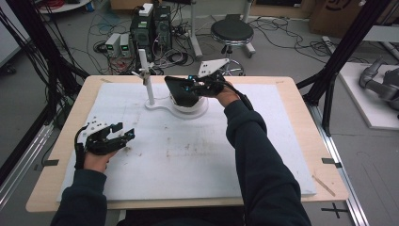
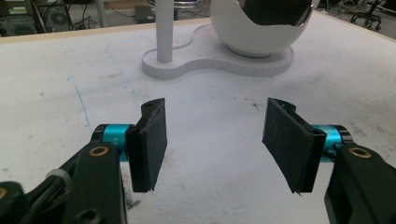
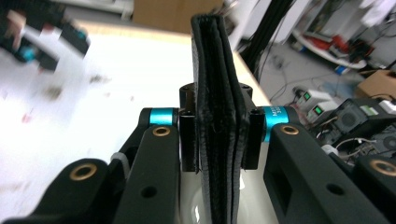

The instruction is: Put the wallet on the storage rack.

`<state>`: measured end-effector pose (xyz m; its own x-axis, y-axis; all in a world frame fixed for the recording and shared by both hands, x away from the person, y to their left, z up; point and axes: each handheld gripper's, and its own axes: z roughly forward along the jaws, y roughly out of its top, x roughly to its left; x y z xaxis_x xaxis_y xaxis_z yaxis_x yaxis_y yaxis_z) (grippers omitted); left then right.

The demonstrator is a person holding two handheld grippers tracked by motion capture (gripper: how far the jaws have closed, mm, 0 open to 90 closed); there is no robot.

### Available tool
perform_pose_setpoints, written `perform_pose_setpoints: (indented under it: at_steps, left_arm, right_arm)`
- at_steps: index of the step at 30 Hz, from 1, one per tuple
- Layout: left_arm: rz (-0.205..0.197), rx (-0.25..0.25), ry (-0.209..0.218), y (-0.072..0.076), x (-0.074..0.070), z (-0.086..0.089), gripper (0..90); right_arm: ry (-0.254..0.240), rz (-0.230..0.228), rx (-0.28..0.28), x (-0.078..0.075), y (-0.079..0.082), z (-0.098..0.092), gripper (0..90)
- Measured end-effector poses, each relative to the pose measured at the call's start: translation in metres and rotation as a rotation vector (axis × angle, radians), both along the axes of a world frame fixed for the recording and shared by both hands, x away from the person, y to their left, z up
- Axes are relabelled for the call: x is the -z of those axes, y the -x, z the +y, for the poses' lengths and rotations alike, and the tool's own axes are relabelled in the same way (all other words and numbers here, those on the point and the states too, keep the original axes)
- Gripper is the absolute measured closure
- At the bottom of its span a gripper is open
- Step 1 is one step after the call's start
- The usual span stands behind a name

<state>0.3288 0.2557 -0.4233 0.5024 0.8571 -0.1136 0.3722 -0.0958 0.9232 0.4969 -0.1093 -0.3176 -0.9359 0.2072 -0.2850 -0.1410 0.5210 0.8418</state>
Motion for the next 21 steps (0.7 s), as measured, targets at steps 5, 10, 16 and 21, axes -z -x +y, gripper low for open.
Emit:
perform_pose_setpoints:
  at_steps: [5,10,16,21]
  left_arm:
    - [0.0,0.001,0.0,0.0,-0.001,-0.001,39.7]
    - [-0.002,0.005,0.0,0.0,-0.002,-0.003,39.6]
    - [-0.002,0.006,0.001,-0.001,-0.002,-0.003,39.6]
    - [-0.003,0.009,0.007,-0.001,-0.002,-0.003,39.6]
  right_arm:
    - [0.036,0.011,-0.025,0.005,0.014,0.002,69.8]
    - [0.054,0.007,-0.015,0.014,0.027,-0.002,65.3]
    - [0.021,0.052,0.016,0.025,0.031,-0.007,60.4]
    - [0.041,0.115,0.046,0.028,0.034,-0.005,48.1]
